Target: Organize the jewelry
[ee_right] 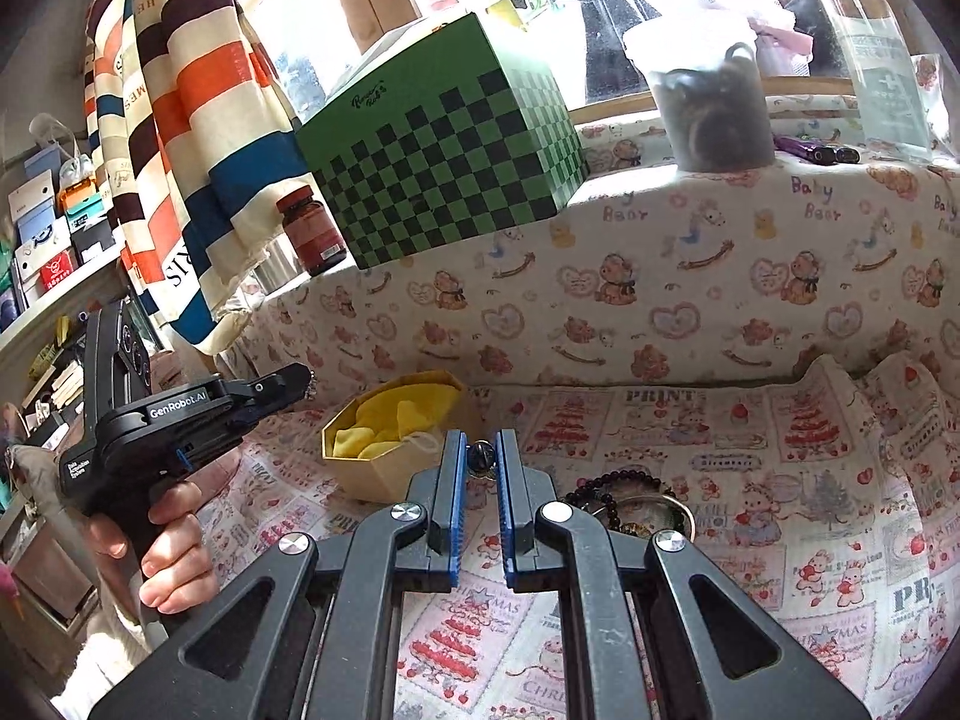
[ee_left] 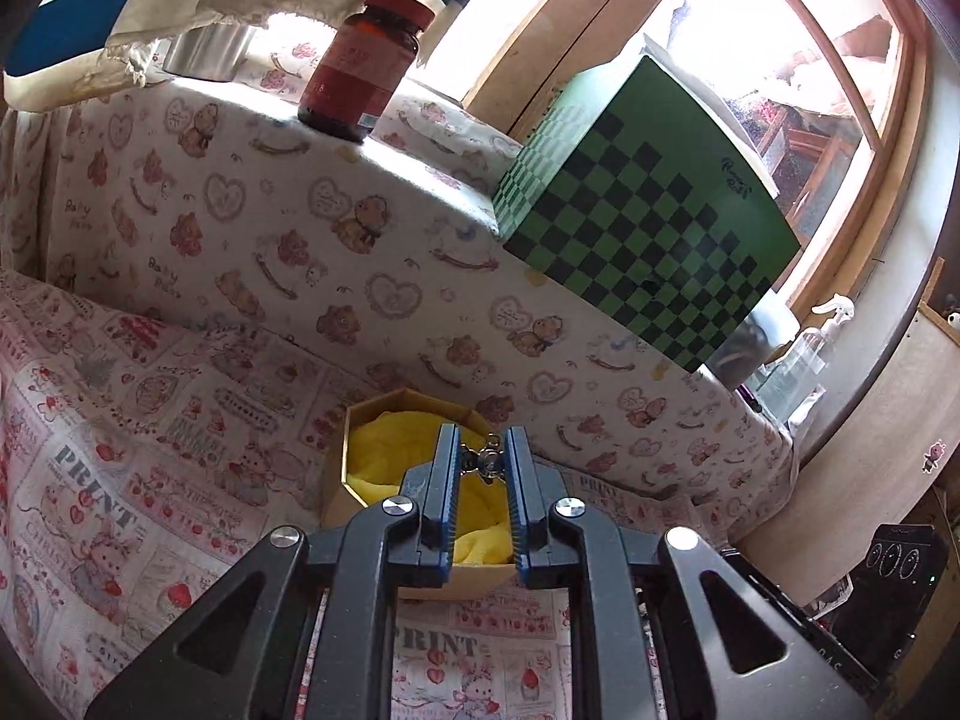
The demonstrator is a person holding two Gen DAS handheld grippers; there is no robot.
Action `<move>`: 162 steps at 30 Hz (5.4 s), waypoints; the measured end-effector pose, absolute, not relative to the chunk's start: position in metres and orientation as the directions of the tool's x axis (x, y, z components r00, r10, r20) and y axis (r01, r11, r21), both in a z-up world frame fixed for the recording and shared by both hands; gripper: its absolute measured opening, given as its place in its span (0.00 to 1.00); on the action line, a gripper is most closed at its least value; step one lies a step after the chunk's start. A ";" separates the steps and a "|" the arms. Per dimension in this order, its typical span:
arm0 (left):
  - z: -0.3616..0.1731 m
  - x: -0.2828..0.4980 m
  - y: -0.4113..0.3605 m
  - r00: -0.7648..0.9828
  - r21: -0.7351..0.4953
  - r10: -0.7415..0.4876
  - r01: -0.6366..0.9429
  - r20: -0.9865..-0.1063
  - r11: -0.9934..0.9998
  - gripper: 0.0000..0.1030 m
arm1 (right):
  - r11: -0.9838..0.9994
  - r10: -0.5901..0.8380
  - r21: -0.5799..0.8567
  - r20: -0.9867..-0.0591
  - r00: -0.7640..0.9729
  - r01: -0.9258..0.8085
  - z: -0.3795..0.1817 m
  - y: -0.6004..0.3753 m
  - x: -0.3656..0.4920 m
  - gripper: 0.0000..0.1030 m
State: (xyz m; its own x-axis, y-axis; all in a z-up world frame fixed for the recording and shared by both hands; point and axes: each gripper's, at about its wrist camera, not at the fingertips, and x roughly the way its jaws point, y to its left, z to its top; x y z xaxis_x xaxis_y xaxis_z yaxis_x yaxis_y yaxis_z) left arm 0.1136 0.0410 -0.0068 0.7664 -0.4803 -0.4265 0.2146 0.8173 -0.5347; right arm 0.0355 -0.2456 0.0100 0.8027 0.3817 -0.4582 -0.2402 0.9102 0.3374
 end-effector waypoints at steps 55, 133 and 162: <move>0.052 0.037 0.004 0.945 -0.203 -0.126 0.065 -0.302 0.977 0.99 | 0.988 0.141 0.108 -0.363 0.921 -0.108 0.054 -0.272 0.028 0.90; -0.010 0.074 -0.073 0.420 -0.512 -0.699 0.480 -0.579 0.713 0.04 | 0.834 0.549 0.290 -0.362 0.753 -0.470 0.034 -0.240 0.006 0.06; -0.004 0.030 -0.116 0.886 0.440 -0.100 0.320 -0.453 0.839 0.03 | 0.965 0.223 0.237 -0.516 0.827 -0.112 0.025 -0.291 0.041 0.39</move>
State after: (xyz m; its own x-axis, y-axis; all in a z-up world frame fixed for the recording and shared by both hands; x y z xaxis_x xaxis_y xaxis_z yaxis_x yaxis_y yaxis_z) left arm 0.0301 -0.1163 -0.0042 0.8859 -0.1005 -0.4529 0.3203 0.8387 0.4404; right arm 0.0411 -0.2913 0.0249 0.8269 0.2229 -0.5163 -0.1123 0.9650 0.2368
